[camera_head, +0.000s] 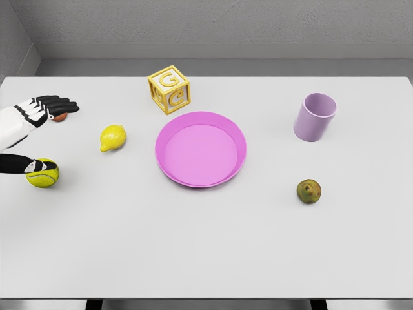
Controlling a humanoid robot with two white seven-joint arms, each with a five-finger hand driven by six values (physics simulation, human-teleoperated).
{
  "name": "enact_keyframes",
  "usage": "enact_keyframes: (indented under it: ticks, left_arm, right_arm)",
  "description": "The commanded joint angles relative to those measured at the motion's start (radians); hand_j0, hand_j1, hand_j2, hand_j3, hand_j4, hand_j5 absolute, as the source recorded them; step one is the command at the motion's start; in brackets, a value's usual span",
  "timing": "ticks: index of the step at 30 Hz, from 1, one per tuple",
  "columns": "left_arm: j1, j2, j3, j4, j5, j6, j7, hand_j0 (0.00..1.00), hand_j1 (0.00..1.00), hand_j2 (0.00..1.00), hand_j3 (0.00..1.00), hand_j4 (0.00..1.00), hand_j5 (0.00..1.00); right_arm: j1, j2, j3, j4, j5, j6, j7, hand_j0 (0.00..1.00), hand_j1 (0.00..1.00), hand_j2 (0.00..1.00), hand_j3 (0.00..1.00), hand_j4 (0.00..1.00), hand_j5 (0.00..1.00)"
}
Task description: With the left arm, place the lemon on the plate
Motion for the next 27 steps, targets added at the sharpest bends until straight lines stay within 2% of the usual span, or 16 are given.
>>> enact_keyframes:
  ticks: [1,4,6,9,10,11,13,14,15,16,17,19,21,23,27]
  left_arm:
    - [0.0,0.001,0.001,-0.001,0.007,0.002,0.001,1.0,1.0,1.0,1.0,1.0,1.0]
    - [0.0,0.007,0.002,-0.001,0.002,0.002,-0.004,1.0,1.0,1.0,1.0,1.0,1.0]
    - [-0.005,-0.004,0.002,0.006,-0.012,0.002,-0.045,1.0,1.0,1.0,1.0,1.0,1.0]
    - [-0.006,-0.002,0.001,0.009,-0.032,0.002,-0.045,1.0,1.0,1.0,1.0,1.0,1.0]
    - [-0.009,0.007,0.001,0.01,-0.03,0.002,-0.045,1.0,1.0,1.0,1.0,1.0,1.0]
    - [-0.018,0.061,-0.009,0.01,-0.022,0.002,-0.039,1.0,1.0,1.0,1.0,1.0,1.0]
    - [-0.043,0.108,-0.039,0.01,-0.021,0.002,-0.038,1.0,1.0,1.0,1.0,1.0,1.0]
    - [-0.083,0.127,-0.104,0.012,-0.025,0.002,-0.038,1.0,1.0,1.0,1.0,1.0,1.0]
    - [-0.168,0.125,-0.225,0.015,-0.044,0.002,-0.045,1.0,1.0,1.0,1.0,1.0,1.0]
    - [-0.236,0.118,-0.315,0.025,-0.056,0.002,-0.045,1.0,1.0,1.0,1.0,1.0,1.0]
    - [-0.276,0.114,-0.361,0.035,-0.067,0.002,-0.045,1.0,1.0,1.0,1.0,1.0,1.0]
    - [-0.324,0.107,-0.38,0.041,-0.099,0.002,-0.045,1.0,1.0,1.0,1.0,1.0,1.0]
    - [-0.403,0.093,-0.495,0.075,-0.125,0.002,-0.045,1.0,1.0,1.0,1.0,1.0,1.0]
    - [-0.459,0.027,-0.536,0.11,-0.183,0.002,-0.045,1.0,1.0,1.0,1.0,1.0,1.0]
    - [-0.495,0.002,-0.61,0.151,-0.23,0.002,-0.047,1.0,1.0,1.0,1.0,1.0,1.0]
  right_arm:
    - [0.002,0.0,-0.009,-0.001,-0.001,-0.001,0.002,1.0,1.0,1.0,1.0,1.0,1.0]
    - [0.002,0.0,0.0,0.0,-0.001,0.001,0.002,1.0,1.0,1.0,1.0,1.0,1.0]
    - [0.002,0.0,0.0,0.002,-0.001,0.001,0.001,1.0,1.0,1.0,1.0,1.0,1.0]
    - [0.002,0.0,0.002,0.0,-0.001,0.001,0.002,1.0,1.0,1.0,1.0,1.0,1.0]
    - [0.002,0.0,0.002,0.0,-0.001,0.001,0.002,1.0,1.0,1.0,1.0,1.0,1.0]
    - [0.002,0.0,0.002,0.0,-0.001,0.001,0.002,1.0,1.0,1.0,1.0,1.0,1.0]
    - [0.002,0.0,0.002,0.0,-0.001,0.001,0.002,1.0,1.0,1.0,1.0,1.0,1.0]
    - [0.002,0.0,0.002,0.0,-0.001,0.001,0.001,1.0,1.0,1.0,1.0,1.0,1.0]
    - [0.002,0.0,0.002,0.0,-0.001,0.001,0.001,1.0,1.0,1.0,1.0,1.0,1.0]
    - [0.002,0.0,0.002,0.0,-0.001,0.001,0.002,1.0,1.0,1.0,1.0,1.0,1.0]
    - [0.002,0.0,0.002,0.0,-0.001,0.001,0.001,1.0,1.0,1.0,1.0,1.0,1.0]
    - [0.002,0.0,0.002,0.0,-0.001,0.001,0.002,1.0,1.0,1.0,1.0,1.0,1.0]
    - [0.002,0.0,0.002,0.0,-0.001,0.001,0.002,1.0,1.0,1.0,1.0,1.0,1.0]
    - [0.002,0.0,0.002,0.0,-0.001,0.001,0.002,1.0,1.0,1.0,1.0,1.0,1.0]
    - [0.002,0.0,0.002,0.0,-0.001,0.001,0.001,1.0,1.0,1.0,1.0,1.0,1.0]
